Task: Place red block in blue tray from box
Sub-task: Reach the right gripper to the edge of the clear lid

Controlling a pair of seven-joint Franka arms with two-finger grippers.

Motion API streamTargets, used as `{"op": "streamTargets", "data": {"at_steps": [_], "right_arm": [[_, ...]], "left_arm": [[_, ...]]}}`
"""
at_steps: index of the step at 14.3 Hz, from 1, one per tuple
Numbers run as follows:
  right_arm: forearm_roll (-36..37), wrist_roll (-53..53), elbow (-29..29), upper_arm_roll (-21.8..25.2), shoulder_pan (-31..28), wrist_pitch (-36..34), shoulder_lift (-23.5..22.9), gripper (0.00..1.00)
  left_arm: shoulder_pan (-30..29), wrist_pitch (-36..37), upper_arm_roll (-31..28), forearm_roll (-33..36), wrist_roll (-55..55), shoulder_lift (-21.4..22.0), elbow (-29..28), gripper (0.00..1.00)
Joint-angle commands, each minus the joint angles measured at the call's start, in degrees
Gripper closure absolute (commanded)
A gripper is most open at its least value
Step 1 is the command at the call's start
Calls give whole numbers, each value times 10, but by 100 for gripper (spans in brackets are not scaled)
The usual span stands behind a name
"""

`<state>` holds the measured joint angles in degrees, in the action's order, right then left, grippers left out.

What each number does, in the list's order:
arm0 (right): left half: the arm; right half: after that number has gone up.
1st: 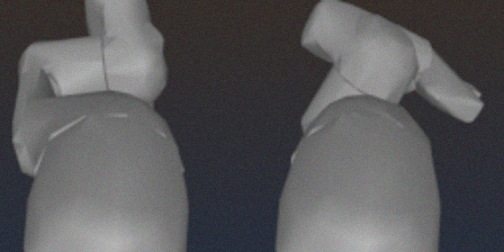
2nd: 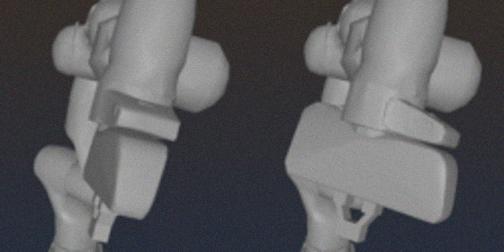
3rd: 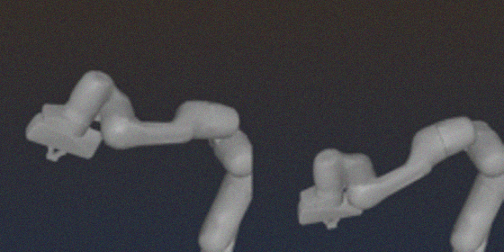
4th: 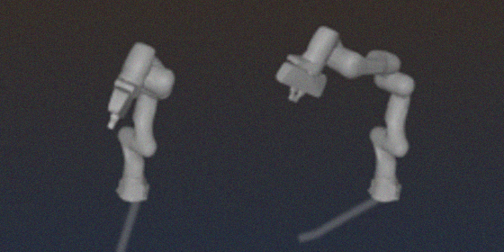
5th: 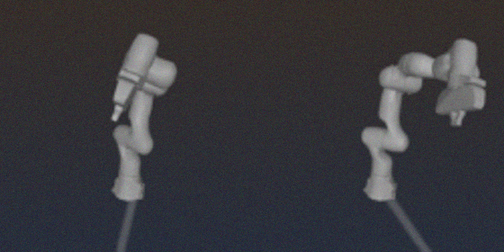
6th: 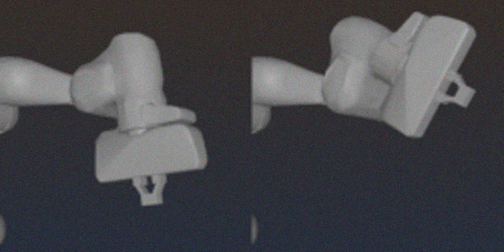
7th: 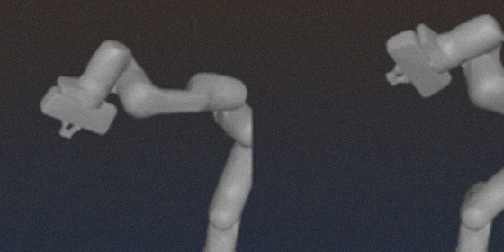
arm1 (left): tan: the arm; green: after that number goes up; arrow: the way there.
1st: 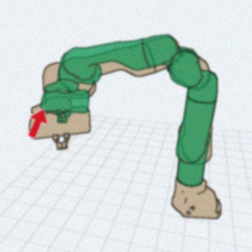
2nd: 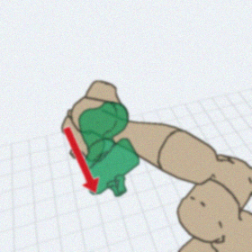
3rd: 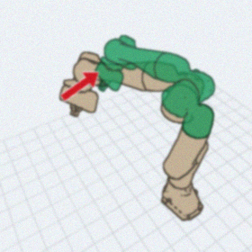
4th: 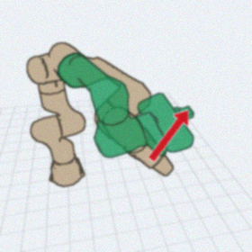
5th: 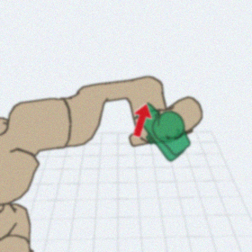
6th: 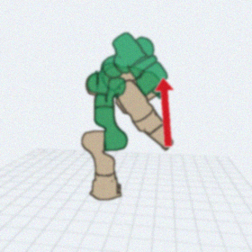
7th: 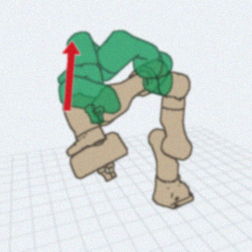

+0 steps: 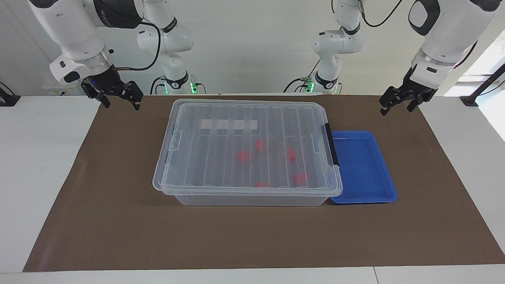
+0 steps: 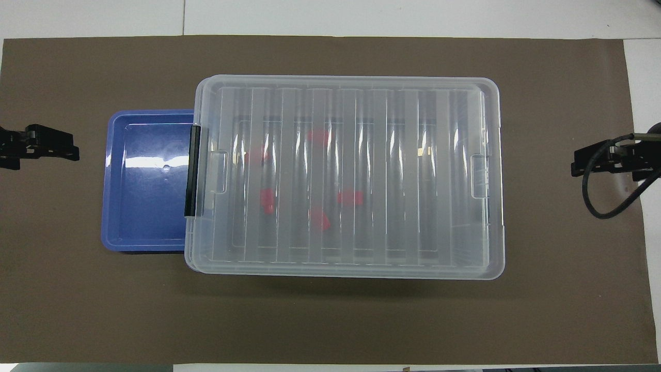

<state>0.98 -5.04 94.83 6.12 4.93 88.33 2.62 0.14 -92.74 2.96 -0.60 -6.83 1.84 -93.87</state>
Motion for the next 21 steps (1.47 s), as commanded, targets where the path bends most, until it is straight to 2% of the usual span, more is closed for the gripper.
{"op": "streamTargets", "data": {"at_steps": [1, 12, 14, 17, 21], "right_arm": [[-12, 14, 1, -1, -3, 5, 2, 0], [-14, 11, 8, -2, -1, 9, 5, 0], [-26, 8, 39, -7, 23, 58, 13, 0], [-35, -24, 89, -20, 27, 118, 28, 0], [-34, -57, 108, -46, 27, 157, 7, 0]], "left_arm": [[-8, -10, 4, 2, 6, 15, -18, 0], [-8, -10, 4, 2, 6, 16, -18, 0], [-8, -10, 4, 2, 6, 15, -18, 0], [-8, -10, 4, 2, 5, 15, -18, 0], [-8, -10, 4, 2, 4, 15, -18, 0]]}}
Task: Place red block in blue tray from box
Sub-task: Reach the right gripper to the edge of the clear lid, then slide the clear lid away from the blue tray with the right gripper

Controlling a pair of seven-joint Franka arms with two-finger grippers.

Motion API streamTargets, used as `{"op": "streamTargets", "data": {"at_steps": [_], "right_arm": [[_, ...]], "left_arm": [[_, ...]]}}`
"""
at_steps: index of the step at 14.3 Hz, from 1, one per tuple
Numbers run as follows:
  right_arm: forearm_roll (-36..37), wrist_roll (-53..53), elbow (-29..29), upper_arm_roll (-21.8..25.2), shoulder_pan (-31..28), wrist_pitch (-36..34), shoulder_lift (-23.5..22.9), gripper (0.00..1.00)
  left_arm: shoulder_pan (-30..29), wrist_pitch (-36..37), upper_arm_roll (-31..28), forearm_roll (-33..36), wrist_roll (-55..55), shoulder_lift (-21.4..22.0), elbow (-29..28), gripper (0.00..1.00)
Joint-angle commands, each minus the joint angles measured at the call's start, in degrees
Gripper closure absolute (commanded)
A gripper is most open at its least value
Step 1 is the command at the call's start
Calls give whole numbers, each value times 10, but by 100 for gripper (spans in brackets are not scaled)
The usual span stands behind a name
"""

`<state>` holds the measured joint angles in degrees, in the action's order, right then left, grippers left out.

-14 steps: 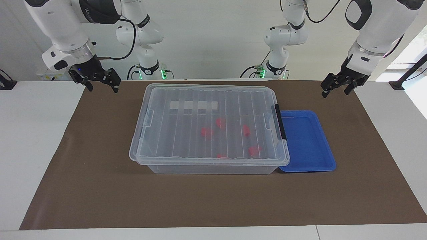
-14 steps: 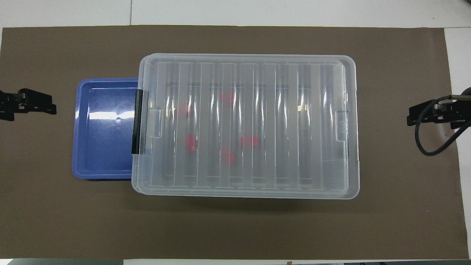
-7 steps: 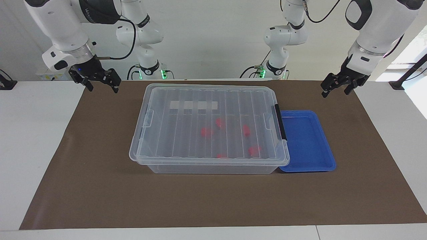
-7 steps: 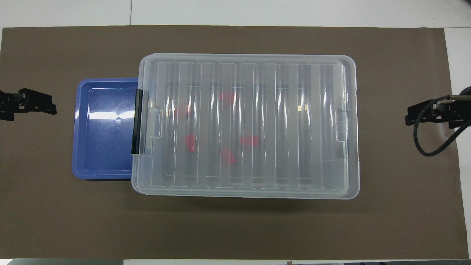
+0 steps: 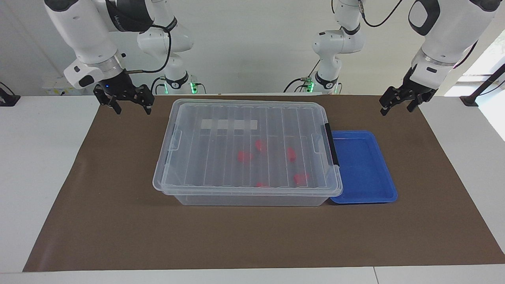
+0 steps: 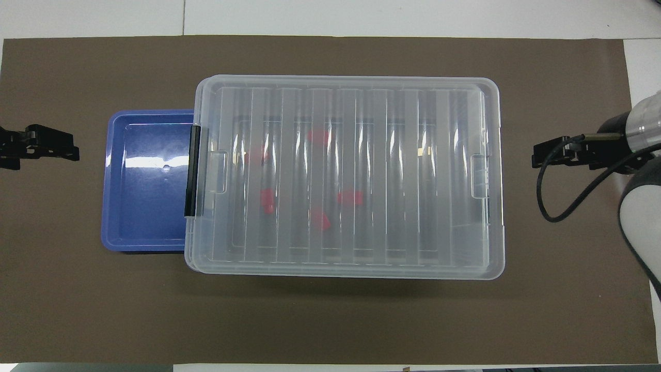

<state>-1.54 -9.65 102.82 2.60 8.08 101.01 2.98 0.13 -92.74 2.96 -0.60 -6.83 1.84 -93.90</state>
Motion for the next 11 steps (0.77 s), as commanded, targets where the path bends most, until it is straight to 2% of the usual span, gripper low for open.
{"op": "streamTargets", "data": {"at_steps": [1, 5, 11], "right_arm": [[-9, -11, 42, -13, -4, 49, 0, 0], [-9, -19, 65, -21, -3, 103, -33, 0], [-4, -13, 113, -22, -4, 121, -25, 0]], "left_arm": [[-8, -10, 4, 2, 4, 15, -18, 0], [-8, -11, 5, 2, 4, 15, -18, 0], [-8, -10, 4, 2, 4, 15, -18, 0]]}}
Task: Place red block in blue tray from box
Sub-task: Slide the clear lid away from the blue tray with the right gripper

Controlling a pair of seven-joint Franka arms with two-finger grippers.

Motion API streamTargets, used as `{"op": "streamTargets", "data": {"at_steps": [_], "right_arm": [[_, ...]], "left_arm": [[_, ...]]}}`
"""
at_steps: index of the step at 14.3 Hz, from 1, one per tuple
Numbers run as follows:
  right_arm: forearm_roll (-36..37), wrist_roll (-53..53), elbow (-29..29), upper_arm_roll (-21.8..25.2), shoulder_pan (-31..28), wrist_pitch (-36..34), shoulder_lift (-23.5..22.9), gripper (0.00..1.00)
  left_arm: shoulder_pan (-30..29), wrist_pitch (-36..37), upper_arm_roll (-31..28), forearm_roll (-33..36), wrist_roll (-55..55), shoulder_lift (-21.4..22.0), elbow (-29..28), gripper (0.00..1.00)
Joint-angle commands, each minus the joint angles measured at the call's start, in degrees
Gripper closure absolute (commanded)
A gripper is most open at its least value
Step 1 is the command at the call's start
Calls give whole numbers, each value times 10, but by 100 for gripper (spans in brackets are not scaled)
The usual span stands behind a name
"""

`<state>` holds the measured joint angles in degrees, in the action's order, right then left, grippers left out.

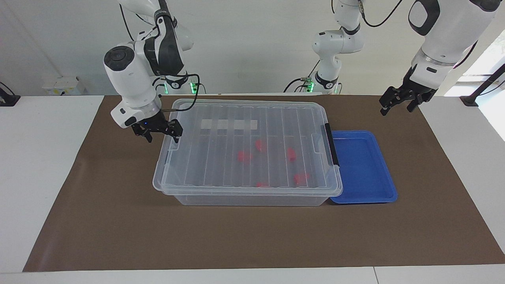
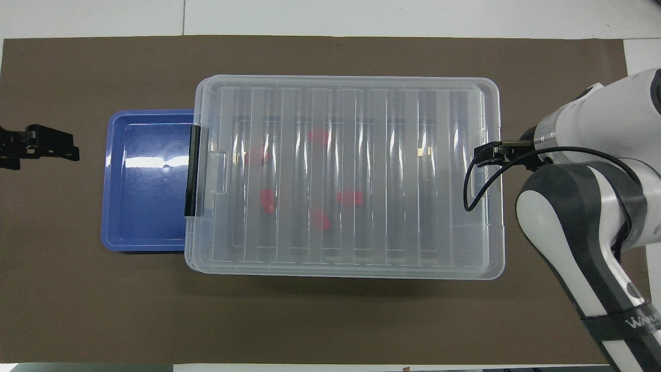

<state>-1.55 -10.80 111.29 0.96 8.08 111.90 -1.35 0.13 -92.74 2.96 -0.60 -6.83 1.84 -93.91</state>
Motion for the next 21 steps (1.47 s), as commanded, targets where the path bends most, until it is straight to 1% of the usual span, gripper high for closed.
{"op": "streamTargets", "data": {"at_steps": [1, 8, 13, 21], "right_arm": [[-1, 3, 30, -5, -5, 6, 21, 0], [4, 62, 38, -2, -40, 5, 22, 0], [23, 110, 34, 6, -66, 6, 20, 0], [25, 177, 31, 62, -72, 3, 18, 0]], "left_arm": [[-8, -11, 4, 2, 4, 15, -18, 0], [-8, -12, 4, 3, 9, 16, -19, 0], [-8, -17, 5, 2, 8, 17, -23, 0], [-7, -28, 4, 2, 6, 21, -36, 0]]}}
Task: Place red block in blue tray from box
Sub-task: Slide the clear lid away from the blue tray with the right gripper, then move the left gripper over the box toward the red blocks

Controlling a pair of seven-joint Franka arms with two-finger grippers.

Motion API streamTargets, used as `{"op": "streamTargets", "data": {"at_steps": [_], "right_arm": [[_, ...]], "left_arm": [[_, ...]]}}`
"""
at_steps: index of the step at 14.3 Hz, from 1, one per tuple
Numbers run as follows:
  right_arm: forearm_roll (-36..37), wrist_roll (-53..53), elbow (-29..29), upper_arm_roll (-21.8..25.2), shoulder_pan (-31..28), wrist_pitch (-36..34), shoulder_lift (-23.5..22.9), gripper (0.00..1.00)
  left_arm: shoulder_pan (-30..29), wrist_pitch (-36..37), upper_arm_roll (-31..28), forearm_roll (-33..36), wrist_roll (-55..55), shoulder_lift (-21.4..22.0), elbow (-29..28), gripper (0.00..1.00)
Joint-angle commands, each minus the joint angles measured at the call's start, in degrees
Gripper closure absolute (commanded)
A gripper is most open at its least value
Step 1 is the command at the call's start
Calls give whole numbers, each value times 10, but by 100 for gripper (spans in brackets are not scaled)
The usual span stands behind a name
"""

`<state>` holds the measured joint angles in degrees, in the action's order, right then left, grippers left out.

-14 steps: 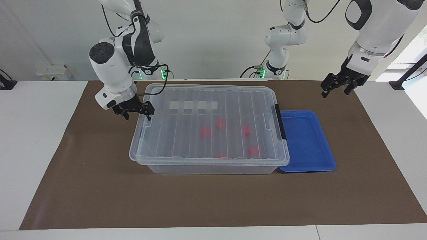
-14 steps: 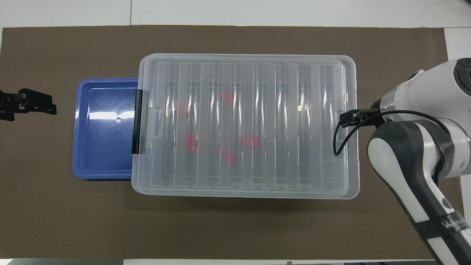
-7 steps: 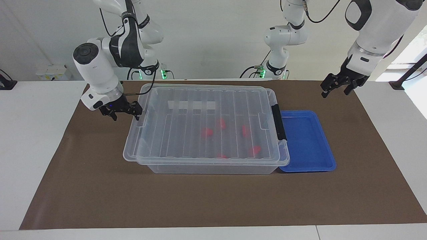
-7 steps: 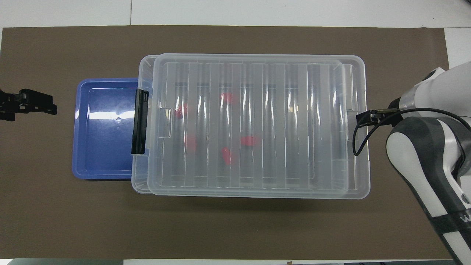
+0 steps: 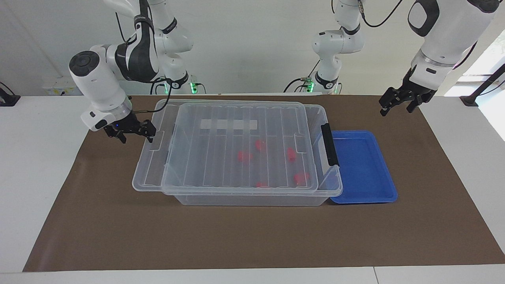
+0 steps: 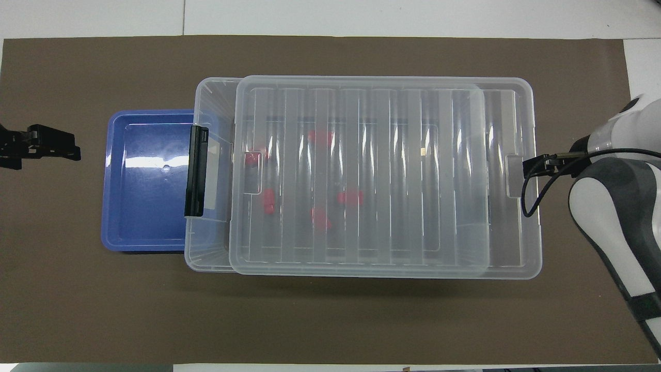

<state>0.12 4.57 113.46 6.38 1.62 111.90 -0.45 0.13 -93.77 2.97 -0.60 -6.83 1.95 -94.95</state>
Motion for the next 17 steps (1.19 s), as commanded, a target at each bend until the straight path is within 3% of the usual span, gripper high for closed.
{"op": "streamTargets", "data": {"at_steps": [1, 12, 17], "right_arm": [[9, 27, 10, 13, -7, 3, 9, 0], [32, 97, 7, 67, -10, 9, 7, 0], [32, 121, 6, 87, -10, 12, 6, 0]], "left_arm": [[-7, -18, 5, 2, 6, 20, -25, 0], [0, -10, 5, 3, -2, 22, -24, 0], [39, -67, 9, 2, -2, 24, -51, 0]]}}
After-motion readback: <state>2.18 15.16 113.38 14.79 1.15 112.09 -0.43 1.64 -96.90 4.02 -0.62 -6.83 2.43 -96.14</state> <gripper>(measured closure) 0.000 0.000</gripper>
